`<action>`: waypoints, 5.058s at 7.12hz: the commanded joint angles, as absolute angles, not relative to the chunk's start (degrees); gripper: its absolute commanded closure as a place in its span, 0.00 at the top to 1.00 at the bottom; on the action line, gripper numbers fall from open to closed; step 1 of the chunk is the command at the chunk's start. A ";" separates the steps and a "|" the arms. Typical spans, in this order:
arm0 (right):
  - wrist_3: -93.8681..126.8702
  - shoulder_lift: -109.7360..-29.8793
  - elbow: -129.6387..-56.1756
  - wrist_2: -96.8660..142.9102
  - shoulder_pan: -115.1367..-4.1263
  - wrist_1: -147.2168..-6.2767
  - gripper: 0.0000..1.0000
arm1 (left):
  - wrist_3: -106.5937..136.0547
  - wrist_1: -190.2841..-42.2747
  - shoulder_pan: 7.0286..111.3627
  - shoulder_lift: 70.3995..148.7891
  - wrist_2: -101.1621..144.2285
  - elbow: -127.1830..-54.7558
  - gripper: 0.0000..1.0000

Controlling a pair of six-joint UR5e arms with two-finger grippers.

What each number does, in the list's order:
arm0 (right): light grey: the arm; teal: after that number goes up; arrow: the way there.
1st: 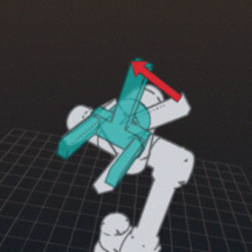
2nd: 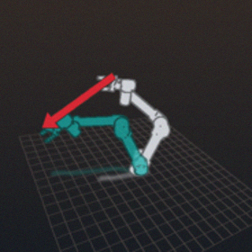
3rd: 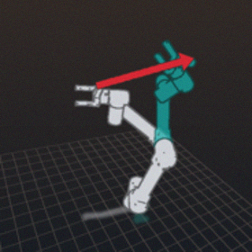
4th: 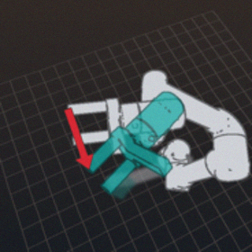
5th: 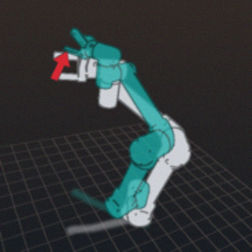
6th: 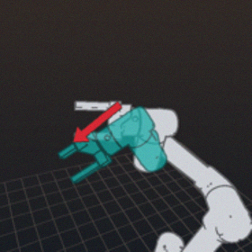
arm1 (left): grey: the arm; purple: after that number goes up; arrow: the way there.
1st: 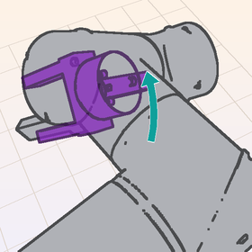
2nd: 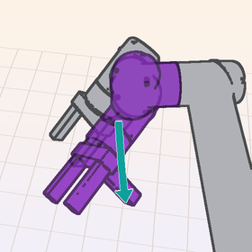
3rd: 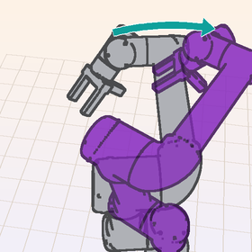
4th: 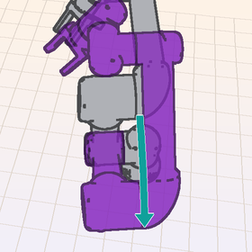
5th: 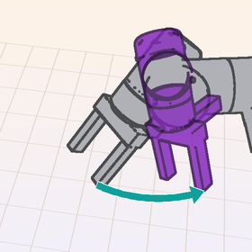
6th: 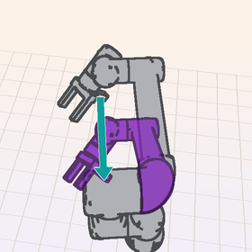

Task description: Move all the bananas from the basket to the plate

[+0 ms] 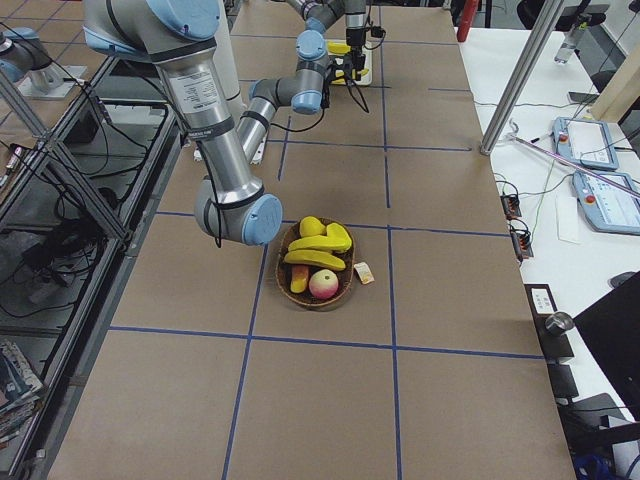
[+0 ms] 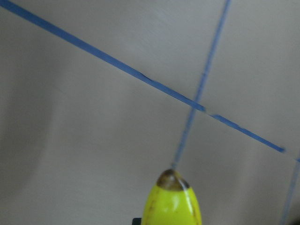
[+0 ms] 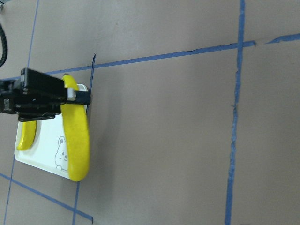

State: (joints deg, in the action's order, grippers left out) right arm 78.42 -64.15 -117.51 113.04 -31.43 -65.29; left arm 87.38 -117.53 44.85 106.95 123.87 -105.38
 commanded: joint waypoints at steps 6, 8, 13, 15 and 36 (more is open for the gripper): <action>78.57 -67.50 -119.09 112.94 -33.40 -65.30 1.00 | 73.83 -116.10 51.68 85.34 118.83 -102.24 0.00; 78.57 -67.41 -119.09 112.94 -33.31 -65.30 1.00 | 71.11 -116.37 52.38 85.78 117.43 -98.98 0.00; 78.31 -74.74 -122.15 113.82 -35.67 -65.57 1.00 | 59.59 -115.32 60.18 86.48 121.70 -100.54 1.00; 77.35 -84.33 -126.19 114.60 -37.96 -65.22 1.00 | 59.85 -114.61 60.91 87.63 123.84 -106.22 1.00; 60.73 -109.42 -114.35 121.46 -45.88 -51.94 0.71 | 62.75 -118.48 60.56 94.13 132.01 -105.64 0.99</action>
